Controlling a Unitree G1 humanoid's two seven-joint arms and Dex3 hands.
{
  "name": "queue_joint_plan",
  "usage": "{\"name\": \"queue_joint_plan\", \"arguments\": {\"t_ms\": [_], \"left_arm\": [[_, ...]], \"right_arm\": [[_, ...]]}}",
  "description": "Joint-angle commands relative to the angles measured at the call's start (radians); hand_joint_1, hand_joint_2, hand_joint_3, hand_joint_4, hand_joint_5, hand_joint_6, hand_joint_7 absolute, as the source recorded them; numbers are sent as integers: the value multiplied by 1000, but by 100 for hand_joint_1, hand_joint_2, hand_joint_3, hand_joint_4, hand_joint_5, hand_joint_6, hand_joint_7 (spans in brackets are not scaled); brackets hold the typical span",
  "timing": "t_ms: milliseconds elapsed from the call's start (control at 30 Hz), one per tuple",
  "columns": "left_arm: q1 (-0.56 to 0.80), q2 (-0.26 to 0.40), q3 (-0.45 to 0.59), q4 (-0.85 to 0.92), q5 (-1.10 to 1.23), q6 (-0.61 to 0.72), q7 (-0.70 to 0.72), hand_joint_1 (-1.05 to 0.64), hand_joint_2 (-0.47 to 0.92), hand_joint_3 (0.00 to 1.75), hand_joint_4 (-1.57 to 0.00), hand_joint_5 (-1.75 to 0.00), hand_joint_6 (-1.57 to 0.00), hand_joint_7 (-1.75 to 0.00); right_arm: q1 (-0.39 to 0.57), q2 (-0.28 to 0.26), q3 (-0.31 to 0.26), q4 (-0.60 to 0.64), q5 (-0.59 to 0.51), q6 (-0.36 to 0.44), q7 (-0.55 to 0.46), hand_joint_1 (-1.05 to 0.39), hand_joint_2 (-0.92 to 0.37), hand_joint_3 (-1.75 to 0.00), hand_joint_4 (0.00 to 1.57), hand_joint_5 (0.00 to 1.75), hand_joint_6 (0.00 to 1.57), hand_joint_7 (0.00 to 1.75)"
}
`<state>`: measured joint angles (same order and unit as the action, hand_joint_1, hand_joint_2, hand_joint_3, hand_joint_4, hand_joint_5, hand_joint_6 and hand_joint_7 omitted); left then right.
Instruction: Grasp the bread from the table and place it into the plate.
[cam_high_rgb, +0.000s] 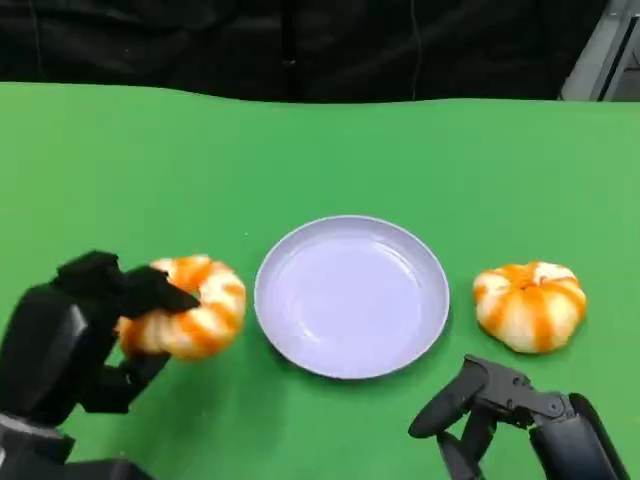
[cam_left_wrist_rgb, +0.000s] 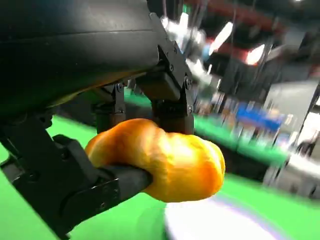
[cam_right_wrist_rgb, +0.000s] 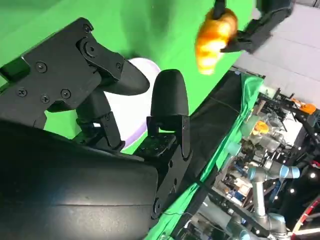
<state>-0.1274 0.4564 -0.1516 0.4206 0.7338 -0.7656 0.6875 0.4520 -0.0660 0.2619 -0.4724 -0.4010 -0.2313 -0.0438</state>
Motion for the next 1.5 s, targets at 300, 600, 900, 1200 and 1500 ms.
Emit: {"name": "queue_joint_plan", "arguments": {"t_ms": [300,600,900,1200,1500], "left_arm": [[-40,-24,-1,-12,-7,-68,31,-13,6,175,-100,-175,-90,-151],[-37,-34,11,-18,-10,-69,12,-12,6,175,-100,-175,-92,-148],[-271,-246,-170,89,76,125,-86,-11,12,164,-96,-175,-84,-155],[-292,-245,-202,105,71,154,-75,-11,13,161,-97,-175,-86,-152],[-374,-320,-263,172,82,313,-138,-13,18,150,-93,-175,-84,-152]], "right_arm": [[-2,22,36,-11,-41,31,-22,-13,-42,-118,86,167,74,119],[-2,20,37,-11,-43,32,-24,-13,-42,-116,86,169,74,118],[11,-10,-15,22,27,-26,-21,-15,-43,-116,83,160,75,119],[12,-11,-18,25,33,-29,-17,-15,-44,-115,81,160,74,119],[38,-3,11,-33,13,6,-15,-14,-44,-115,83,161,74,119]]}}
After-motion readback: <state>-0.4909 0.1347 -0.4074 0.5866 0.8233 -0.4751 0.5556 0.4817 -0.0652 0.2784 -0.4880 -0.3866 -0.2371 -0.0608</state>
